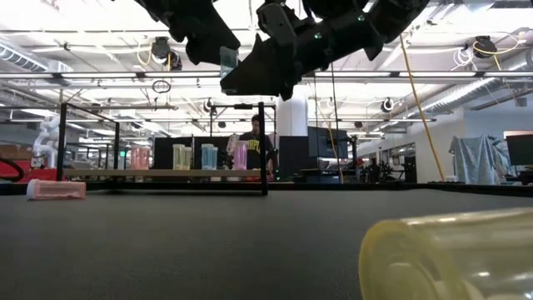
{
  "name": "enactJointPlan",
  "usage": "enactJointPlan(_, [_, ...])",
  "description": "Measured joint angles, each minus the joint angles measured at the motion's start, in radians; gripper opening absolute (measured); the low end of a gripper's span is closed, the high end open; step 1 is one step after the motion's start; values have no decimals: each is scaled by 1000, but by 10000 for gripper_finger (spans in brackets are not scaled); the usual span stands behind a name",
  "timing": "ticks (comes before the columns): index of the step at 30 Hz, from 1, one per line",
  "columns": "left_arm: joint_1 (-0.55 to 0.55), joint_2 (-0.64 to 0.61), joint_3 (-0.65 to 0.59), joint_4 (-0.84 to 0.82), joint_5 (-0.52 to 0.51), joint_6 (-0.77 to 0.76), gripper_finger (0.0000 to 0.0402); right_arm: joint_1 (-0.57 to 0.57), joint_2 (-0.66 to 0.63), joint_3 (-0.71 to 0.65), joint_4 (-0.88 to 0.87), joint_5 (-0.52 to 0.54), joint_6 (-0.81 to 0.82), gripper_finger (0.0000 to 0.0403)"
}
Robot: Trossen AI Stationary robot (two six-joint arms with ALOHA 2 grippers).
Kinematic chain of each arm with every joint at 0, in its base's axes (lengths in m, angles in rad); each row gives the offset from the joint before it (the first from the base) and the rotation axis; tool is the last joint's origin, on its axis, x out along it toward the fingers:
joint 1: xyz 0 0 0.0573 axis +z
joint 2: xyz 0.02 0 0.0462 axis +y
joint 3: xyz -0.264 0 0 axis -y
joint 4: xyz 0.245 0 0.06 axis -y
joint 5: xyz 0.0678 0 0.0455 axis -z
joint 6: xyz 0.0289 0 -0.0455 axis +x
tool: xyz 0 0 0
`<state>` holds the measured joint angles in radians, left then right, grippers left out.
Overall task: Pick and place medicine bottles onto shelf by color
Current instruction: Put the blue pill bottle on the shelf aligned with the other blue pill bottles
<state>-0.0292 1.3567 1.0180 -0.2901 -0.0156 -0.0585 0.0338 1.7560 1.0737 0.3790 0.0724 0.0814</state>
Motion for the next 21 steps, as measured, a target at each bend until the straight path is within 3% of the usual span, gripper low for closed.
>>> enactJointPlan(11, [3, -29, -1, -83, -30, -2, 264, 0, -1, 0, 1, 0, 8, 109])
enactJointPlan(21, [11, -29, -1, -53, -35, 4, 187, -2, -1, 0, -2, 1, 8, 109])
